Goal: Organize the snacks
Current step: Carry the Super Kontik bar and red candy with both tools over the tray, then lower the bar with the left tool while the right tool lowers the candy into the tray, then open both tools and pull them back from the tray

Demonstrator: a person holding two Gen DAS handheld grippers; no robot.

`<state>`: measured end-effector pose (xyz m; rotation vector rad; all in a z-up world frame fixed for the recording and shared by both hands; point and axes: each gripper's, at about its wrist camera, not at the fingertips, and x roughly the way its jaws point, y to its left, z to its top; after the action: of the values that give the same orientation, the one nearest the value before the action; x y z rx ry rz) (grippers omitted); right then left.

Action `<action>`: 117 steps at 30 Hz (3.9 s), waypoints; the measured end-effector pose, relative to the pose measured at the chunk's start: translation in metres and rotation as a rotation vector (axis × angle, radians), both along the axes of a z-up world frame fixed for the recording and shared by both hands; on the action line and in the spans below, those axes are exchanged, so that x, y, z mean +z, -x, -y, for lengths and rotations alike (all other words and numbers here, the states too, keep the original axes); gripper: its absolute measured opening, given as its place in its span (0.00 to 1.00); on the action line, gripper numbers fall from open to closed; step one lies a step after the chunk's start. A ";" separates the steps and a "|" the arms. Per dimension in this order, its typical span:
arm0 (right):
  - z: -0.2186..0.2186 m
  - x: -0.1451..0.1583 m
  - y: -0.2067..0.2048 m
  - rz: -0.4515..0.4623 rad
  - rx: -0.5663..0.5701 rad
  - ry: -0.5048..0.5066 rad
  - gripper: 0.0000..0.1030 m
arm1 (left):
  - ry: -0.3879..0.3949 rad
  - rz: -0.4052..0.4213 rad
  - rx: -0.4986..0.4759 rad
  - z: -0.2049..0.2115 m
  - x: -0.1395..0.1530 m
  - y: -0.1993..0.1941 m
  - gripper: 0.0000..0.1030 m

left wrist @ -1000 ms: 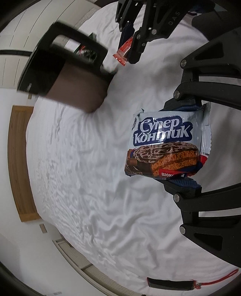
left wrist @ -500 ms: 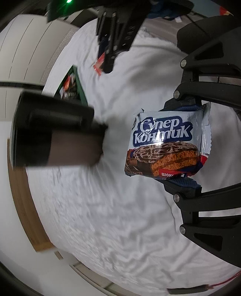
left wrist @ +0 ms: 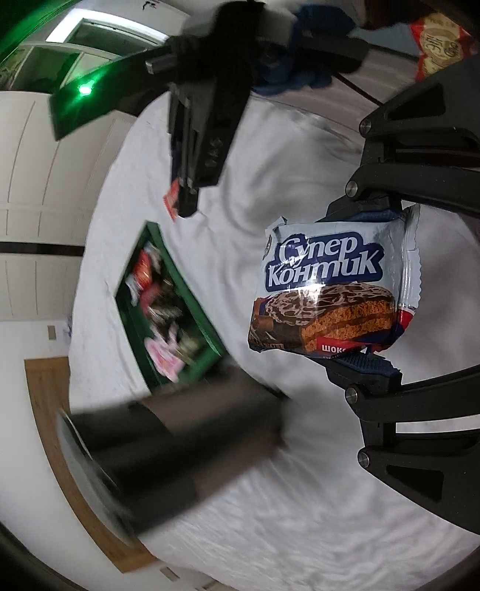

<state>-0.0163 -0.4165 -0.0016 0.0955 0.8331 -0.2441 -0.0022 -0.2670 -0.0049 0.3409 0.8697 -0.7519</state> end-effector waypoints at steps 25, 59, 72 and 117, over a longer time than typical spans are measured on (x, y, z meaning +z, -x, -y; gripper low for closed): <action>0.152 -0.030 -0.153 0.094 -0.089 -0.032 1.00 | 0.037 -0.001 0.355 0.177 -0.027 -0.245 0.48; 0.157 -0.087 -0.210 0.005 -0.075 -0.030 1.00 | -0.068 -0.076 0.387 0.196 -0.084 -0.282 0.50; 0.153 -0.068 -0.199 0.038 -0.061 0.010 1.00 | -0.025 0.043 0.375 0.195 -0.054 -0.259 0.61; 0.066 0.019 -0.041 0.046 0.039 0.104 1.00 | 0.091 0.168 0.403 0.049 0.032 -0.050 0.83</action>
<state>0.0244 -0.4821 0.0172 -0.0120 0.7741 -0.2471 0.0475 -0.3160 0.0267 0.1372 0.7124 -0.3808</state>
